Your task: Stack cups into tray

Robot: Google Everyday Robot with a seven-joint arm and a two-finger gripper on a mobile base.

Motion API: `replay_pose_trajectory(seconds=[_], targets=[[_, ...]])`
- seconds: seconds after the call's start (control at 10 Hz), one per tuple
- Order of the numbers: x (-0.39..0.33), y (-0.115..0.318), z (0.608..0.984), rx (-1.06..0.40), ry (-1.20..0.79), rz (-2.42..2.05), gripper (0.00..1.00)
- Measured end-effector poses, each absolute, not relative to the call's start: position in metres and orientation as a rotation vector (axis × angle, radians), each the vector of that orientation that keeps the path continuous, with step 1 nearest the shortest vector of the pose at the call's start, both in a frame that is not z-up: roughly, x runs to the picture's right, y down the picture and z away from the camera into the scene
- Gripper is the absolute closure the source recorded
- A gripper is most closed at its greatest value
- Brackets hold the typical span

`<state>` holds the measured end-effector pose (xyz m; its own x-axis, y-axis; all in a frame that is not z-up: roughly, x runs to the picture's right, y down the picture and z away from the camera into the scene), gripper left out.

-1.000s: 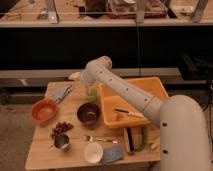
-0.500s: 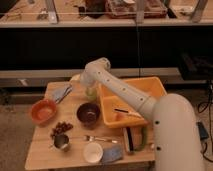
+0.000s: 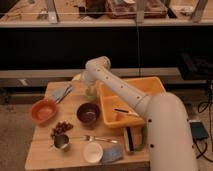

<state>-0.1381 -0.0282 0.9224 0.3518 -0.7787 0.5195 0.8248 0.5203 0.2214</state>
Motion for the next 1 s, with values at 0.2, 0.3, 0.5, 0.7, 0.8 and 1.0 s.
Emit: replay_pose_trajectory(seconds=[0.2,0.3,0.5,0.7,0.8,1.0], targets=[[-0.137,-0.023,0.927,-0.098,-0.624,-1.062,0.20],[-0.136,-0.021,0.930,-0.105,-0.621,-1.075,0.20],[-0.138,-0.017,0.937,-0.121,-0.620,-1.099,0.20],[-0.137,-0.014,0.942,-0.135,-0.618,-1.115,0.20],[-0.136,-0.011,0.945,-0.146,-0.613,-1.128,0.20],[-0.135,-0.006,0.949,-0.164,-0.607,-1.146,0.20]])
